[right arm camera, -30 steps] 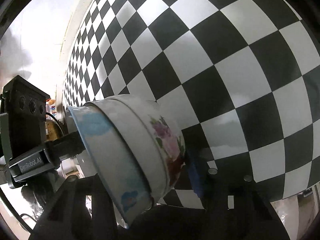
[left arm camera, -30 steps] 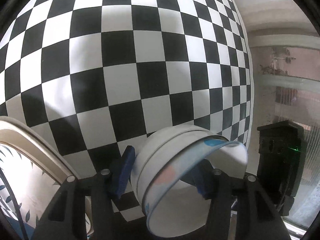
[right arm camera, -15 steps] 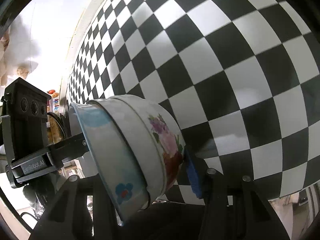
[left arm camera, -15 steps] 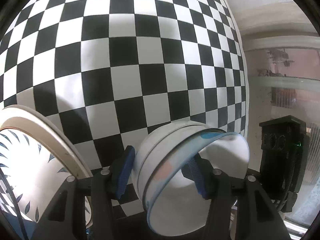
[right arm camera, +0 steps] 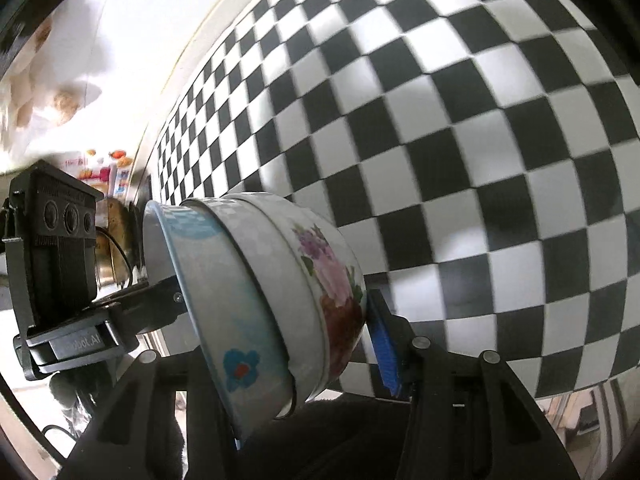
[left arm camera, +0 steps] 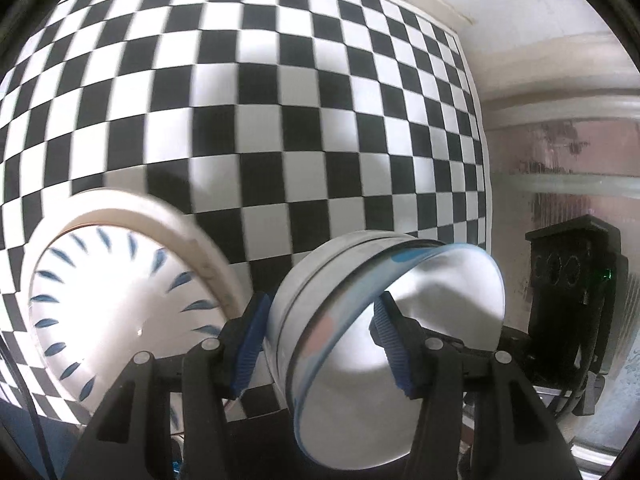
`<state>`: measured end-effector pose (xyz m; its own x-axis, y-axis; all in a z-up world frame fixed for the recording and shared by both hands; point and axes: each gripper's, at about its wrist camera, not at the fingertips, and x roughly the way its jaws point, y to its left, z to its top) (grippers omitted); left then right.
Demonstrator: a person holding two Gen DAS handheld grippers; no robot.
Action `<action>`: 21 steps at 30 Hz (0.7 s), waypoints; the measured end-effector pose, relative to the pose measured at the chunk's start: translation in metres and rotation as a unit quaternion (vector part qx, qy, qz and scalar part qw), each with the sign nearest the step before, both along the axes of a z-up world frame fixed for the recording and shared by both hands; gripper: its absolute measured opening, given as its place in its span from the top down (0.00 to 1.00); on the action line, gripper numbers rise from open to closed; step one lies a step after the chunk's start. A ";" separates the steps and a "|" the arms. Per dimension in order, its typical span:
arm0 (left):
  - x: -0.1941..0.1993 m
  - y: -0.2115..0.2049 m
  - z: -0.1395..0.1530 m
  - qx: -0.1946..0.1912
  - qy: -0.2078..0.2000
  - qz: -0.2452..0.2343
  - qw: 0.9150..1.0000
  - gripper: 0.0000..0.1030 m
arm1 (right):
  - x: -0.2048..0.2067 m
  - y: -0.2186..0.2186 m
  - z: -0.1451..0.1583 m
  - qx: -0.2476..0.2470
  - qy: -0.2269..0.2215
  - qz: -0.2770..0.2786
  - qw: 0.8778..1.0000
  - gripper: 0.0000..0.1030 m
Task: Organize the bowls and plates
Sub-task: 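Move the bowl stack with both grippers over the center of the plates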
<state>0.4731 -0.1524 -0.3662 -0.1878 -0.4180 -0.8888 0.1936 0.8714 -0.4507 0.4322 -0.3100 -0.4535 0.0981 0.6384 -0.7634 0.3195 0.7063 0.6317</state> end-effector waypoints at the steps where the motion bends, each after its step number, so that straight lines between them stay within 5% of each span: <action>1: 0.000 0.008 0.002 0.000 -0.002 0.006 1.000 0.51 | 0.002 0.005 0.002 0.000 -0.002 0.005 1.000 0.52; 21: -0.008 0.140 0.002 0.025 -0.004 0.110 0.994 0.51 | 0.044 0.143 0.006 0.007 -0.012 0.124 0.992 0.52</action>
